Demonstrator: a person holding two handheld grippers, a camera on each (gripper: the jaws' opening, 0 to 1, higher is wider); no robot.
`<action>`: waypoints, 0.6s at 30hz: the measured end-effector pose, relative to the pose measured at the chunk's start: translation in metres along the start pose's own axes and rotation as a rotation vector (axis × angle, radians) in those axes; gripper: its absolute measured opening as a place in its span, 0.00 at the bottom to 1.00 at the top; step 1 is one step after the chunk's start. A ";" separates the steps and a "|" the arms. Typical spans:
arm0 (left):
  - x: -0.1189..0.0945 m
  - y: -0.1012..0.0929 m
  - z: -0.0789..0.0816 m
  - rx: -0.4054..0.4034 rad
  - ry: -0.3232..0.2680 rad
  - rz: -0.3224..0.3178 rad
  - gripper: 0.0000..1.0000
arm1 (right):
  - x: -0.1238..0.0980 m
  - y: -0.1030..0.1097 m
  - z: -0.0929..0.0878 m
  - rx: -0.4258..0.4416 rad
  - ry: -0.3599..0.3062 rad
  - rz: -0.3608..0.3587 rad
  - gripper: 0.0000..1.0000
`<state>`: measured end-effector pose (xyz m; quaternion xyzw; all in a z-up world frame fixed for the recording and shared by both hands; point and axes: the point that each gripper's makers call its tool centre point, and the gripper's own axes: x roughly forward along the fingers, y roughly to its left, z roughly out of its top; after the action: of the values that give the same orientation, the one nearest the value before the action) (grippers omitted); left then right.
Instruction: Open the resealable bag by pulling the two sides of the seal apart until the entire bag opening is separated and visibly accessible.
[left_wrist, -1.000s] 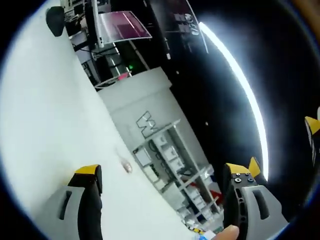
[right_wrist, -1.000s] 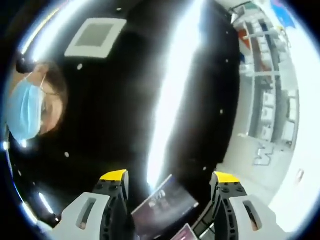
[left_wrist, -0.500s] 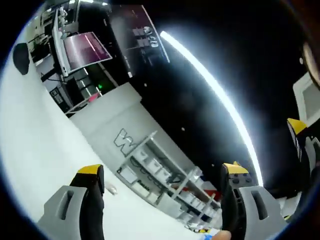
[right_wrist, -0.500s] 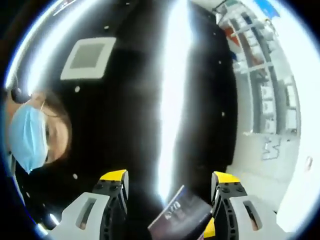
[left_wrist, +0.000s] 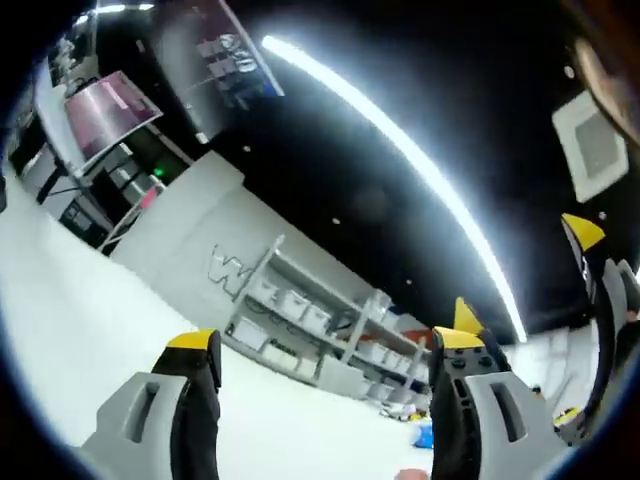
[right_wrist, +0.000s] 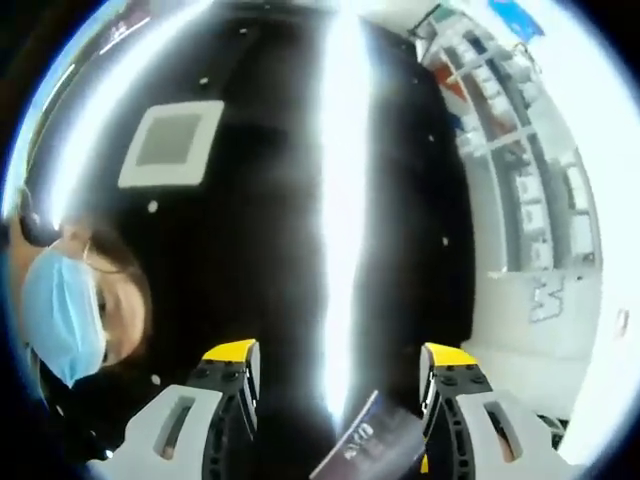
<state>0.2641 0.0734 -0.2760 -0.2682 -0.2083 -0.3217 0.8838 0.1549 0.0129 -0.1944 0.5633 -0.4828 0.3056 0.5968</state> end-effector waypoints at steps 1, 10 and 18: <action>0.000 -0.004 0.000 0.009 0.011 -0.031 0.74 | -0.002 0.000 0.001 0.030 -0.005 0.004 0.64; -0.008 -0.046 0.023 0.175 -0.135 -0.277 0.35 | -0.010 0.003 0.005 0.104 -0.006 0.046 0.54; -0.010 -0.057 0.031 0.000 -0.157 -0.402 0.23 | -0.006 0.017 0.002 0.092 0.023 0.087 0.57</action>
<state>0.2122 0.0595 -0.2376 -0.2454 -0.3261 -0.4697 0.7828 0.1374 0.0150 -0.1935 0.5650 -0.4852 0.3595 0.5622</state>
